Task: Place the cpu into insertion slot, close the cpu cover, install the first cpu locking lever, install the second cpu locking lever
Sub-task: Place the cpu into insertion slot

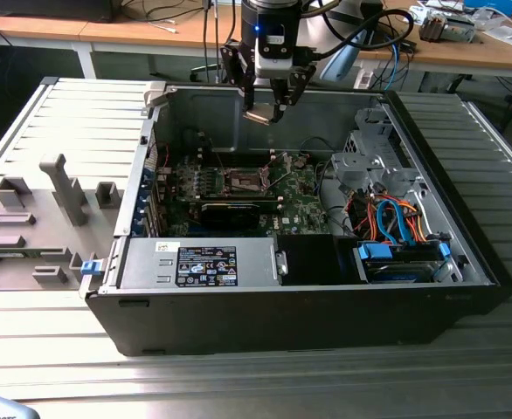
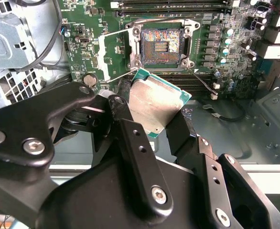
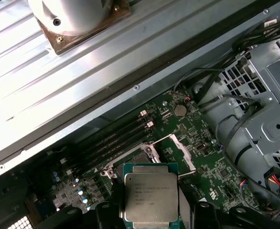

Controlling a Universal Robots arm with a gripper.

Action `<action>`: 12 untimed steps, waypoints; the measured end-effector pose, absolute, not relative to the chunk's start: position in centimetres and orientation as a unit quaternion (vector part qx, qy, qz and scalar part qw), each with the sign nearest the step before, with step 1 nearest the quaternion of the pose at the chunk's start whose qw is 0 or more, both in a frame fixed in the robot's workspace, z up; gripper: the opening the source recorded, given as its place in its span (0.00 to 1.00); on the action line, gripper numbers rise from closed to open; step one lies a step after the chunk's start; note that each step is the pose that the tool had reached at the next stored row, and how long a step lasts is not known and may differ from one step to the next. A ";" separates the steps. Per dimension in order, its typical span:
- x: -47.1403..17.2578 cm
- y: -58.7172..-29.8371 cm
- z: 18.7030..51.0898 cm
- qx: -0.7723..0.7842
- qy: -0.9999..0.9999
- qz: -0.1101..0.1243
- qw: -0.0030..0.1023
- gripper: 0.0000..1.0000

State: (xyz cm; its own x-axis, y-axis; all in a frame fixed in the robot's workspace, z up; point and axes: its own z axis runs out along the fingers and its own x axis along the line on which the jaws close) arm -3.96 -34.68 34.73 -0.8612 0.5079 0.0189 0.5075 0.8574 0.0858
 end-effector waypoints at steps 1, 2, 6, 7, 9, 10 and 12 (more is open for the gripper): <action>-4.0 -34.7 34.7 0.264 0.964 0.044 0.002 0.55; -4.0 -34.7 34.7 0.264 0.963 0.044 0.002 0.55; -4.0 -34.7 34.7 0.266 0.963 0.044 0.002 0.55; -4.0 -34.7 34.7 0.266 0.963 0.044 0.002 0.55; -4.0 -34.7 34.7 0.267 0.963 0.044 0.002 0.55; -4.0 -34.7 34.7 0.267 0.963 0.044 0.002 0.55; -4.0 -34.7 34.7 0.268 0.962 0.044 0.002 0.55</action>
State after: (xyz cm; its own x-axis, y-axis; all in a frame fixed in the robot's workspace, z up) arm -3.96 -34.68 34.73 -0.8559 0.5168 0.0189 0.5164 0.8521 0.0858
